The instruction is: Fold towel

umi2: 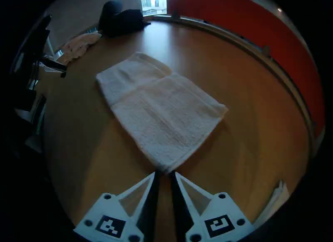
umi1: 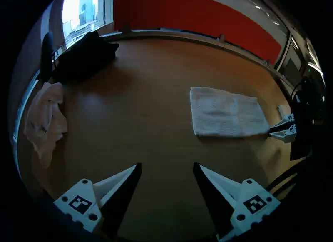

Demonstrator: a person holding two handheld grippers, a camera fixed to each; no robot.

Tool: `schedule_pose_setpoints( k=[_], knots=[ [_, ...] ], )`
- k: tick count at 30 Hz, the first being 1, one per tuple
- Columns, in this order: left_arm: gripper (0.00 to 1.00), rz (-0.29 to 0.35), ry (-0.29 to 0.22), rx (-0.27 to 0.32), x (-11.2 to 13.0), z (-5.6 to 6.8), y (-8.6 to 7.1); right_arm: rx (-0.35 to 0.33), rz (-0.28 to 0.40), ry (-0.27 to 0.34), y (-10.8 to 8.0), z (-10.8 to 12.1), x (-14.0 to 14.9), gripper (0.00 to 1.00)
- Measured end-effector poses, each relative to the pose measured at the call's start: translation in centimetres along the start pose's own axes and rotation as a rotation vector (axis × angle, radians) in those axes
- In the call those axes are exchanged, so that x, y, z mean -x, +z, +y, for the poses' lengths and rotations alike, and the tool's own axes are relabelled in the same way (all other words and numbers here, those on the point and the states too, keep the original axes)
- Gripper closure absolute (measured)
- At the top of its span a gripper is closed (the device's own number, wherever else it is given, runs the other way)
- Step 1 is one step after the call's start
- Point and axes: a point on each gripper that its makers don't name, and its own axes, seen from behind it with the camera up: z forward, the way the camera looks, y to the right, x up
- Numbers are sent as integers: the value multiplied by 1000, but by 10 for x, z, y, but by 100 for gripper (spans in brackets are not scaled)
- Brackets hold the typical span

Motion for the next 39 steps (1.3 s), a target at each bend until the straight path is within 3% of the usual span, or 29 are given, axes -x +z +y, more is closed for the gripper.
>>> schedule_pose_setpoints(
  k=[5,12,24,33,39],
  knots=[
    [8,0,5,2,-1,1,1,-11,8,3,-1,-1,-3,96],
    [8,1,4,5,-3,2,4,-1,20,-5,-8,0,-12,97],
    [8,14,-1,8,-10,2,4,29,86,-10,-35,9,-45,97],
    [8,18,3,13,-13,3,5,52,103,-16,-51,20,-51,97],
    [8,19,4,18,-13,4,6,50,106,-37,-52,21,-58,97]
  ],
)
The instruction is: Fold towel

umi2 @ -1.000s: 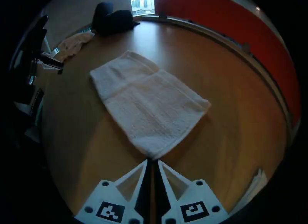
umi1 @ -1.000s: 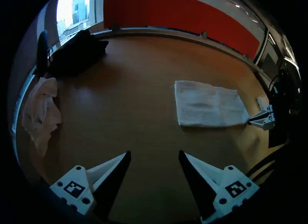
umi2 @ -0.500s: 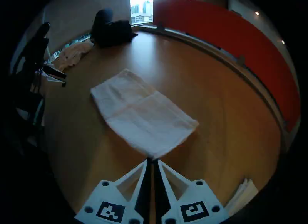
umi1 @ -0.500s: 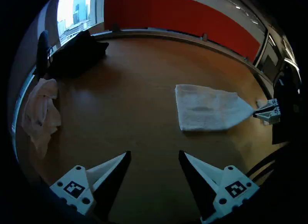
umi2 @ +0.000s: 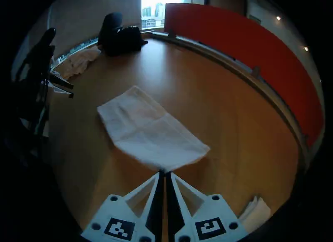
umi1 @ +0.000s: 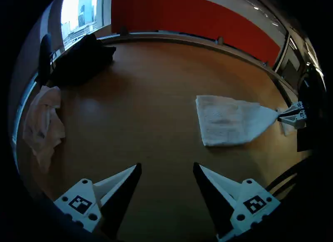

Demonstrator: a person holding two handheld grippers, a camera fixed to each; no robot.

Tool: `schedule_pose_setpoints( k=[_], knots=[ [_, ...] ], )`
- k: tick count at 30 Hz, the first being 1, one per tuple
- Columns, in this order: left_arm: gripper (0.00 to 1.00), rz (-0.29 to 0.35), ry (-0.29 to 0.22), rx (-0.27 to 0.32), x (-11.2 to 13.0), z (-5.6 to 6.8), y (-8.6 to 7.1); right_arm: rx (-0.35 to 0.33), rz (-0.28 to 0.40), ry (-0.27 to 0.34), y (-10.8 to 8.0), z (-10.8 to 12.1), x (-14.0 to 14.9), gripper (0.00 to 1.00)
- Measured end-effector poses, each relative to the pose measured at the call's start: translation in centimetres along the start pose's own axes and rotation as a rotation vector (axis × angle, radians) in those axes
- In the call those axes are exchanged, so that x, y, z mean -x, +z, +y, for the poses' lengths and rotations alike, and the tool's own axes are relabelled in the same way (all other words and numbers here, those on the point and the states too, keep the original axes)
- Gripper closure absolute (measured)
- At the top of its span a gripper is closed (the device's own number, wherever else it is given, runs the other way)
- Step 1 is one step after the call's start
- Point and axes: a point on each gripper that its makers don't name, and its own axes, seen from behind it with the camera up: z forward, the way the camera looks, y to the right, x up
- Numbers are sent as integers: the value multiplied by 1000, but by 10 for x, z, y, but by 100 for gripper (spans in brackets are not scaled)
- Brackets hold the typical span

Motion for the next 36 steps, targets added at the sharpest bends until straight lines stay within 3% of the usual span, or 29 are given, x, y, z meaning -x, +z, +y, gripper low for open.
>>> schedule_pose_setpoints(
  k=[8,17,29,36],
  knots=[
    [8,9,-5,14,-1,4,-1,-18,28,-55,0,-6,-32,97],
    [8,24,-33,18,-1,1,-4,-59,70,-169,5,-24,-85,97],
    [8,38,-60,24,1,-1,-8,-141,59,-310,29,-57,-123,97],
    [8,43,-71,21,4,-3,-12,-226,39,-393,58,-90,-137,97]
  ],
)
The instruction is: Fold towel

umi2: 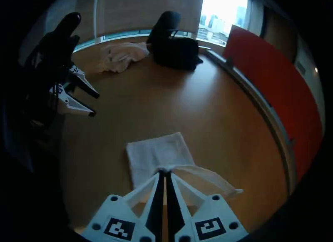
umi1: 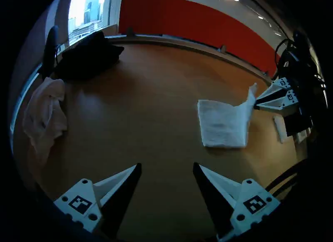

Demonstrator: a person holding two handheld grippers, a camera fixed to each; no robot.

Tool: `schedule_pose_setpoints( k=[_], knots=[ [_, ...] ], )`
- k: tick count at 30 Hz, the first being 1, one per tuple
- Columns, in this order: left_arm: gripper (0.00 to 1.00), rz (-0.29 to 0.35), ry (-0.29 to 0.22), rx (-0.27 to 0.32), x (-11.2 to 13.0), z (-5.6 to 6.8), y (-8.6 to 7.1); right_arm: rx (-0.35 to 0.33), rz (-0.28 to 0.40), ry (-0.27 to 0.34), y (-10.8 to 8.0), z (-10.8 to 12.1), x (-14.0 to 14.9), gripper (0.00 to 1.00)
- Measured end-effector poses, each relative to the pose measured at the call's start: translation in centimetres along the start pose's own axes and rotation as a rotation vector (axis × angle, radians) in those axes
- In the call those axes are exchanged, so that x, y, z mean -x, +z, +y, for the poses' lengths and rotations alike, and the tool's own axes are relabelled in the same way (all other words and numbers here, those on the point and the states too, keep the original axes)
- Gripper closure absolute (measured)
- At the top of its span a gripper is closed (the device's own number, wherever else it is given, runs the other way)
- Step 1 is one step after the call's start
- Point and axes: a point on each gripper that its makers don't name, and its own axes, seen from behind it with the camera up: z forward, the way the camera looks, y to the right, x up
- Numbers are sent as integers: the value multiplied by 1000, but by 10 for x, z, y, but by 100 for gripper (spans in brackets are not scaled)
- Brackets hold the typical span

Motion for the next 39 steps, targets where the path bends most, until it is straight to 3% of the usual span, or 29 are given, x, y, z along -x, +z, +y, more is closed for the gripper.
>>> schedule_pose_setpoints(
  k=[9,20,23,27,28,39],
  knots=[
    [8,4,-18,-11,5,-6,-6,-99,-26,-56,45,-29,-14,97],
    [9,0,-27,-13,7,-8,-6,-101,-41,-34,52,-28,-6,95],
    [9,-2,-21,-12,7,-7,-5,-93,-39,-24,51,-26,-5,81],
    [9,-4,-15,-13,6,-6,-5,-80,-36,-4,49,-23,-4,39],
    [9,-4,-14,-12,5,-6,-5,-80,-35,3,48,-23,-3,33],
    [9,-3,-11,-10,2,-3,-4,-46,-33,74,40,-18,10,31]
  ],
)
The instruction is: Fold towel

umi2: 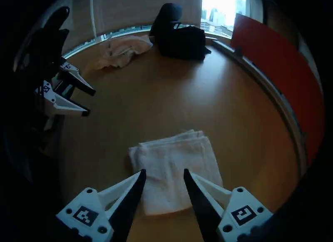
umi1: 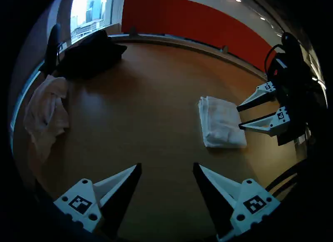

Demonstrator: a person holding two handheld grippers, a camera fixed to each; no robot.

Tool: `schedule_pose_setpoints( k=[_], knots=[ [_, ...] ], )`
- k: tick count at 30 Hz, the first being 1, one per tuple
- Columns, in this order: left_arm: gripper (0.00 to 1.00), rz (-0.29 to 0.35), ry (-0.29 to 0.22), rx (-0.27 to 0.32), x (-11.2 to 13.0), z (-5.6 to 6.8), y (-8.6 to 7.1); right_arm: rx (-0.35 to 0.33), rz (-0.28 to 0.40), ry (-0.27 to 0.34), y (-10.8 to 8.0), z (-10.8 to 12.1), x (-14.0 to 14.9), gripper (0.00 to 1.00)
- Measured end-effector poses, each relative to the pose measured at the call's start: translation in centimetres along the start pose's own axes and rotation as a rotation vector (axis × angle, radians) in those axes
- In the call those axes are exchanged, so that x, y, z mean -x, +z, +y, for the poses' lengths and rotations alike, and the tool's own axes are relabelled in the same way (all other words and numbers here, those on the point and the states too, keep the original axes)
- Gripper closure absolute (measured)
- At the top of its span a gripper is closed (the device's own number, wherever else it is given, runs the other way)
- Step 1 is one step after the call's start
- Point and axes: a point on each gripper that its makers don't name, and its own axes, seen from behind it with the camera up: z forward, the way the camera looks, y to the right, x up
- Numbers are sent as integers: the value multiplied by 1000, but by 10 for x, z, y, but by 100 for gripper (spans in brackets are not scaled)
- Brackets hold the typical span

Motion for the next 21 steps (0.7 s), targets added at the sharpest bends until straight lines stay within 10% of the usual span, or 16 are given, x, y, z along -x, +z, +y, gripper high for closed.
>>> schedule_pose_setpoints(
  k=[21],
  knots=[
    [9,-1,31,16,-5,6,2,92,-16,155,-14,-3,50,31]
  ],
)
